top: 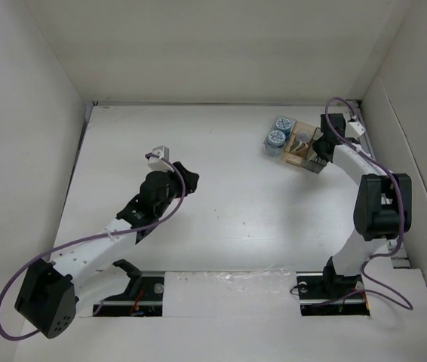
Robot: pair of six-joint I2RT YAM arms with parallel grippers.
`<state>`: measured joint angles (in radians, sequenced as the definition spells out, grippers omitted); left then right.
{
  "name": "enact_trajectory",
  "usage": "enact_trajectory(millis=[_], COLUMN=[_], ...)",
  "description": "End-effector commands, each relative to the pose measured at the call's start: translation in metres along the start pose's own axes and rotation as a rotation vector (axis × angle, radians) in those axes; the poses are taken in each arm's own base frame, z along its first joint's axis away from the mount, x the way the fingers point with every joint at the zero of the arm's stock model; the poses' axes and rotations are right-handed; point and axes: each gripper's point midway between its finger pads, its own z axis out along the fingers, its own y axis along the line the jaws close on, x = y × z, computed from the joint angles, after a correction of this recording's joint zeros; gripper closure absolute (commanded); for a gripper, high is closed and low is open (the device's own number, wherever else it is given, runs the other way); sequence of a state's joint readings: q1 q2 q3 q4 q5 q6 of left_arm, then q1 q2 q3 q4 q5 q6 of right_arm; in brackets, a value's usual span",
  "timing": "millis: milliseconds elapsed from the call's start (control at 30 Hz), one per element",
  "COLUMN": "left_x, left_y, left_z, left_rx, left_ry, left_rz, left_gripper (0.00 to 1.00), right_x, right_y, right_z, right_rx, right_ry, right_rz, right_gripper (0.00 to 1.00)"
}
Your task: Sort the stationery into containers
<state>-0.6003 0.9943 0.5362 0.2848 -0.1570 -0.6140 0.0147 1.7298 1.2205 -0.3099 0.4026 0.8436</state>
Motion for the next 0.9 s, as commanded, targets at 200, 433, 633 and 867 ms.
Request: enact_trajectory(millis=[200, 433, 633, 867], left_x=[-0.003, -0.005, -0.002, 0.001], left_y=[-0.006, -0.006, 0.009, 0.03], left_z=[0.006, 0.009, 0.016, 0.025], left_rx=[0.024, 0.015, -0.078, -0.205], left_ry=[-0.015, -0.021, -0.006, 0.011], left_rz=[-0.002, -0.002, 0.014, 0.042], left_gripper=[0.62, 0.62, 0.62, 0.63], right_x=[-0.025, -0.022, -0.018, -0.029], right_y=[0.023, 0.029, 0.022, 0.04], right_z=[0.006, 0.015, 0.015, -0.03], right_rx=[-0.018, -0.015, -0.028, -0.159], right_ry=[-0.063, -0.047, -0.016, -0.033], right_rz=[0.039, 0.033, 0.053, 0.095], right_gripper=[1.0, 0.91, 0.57, 0.54])
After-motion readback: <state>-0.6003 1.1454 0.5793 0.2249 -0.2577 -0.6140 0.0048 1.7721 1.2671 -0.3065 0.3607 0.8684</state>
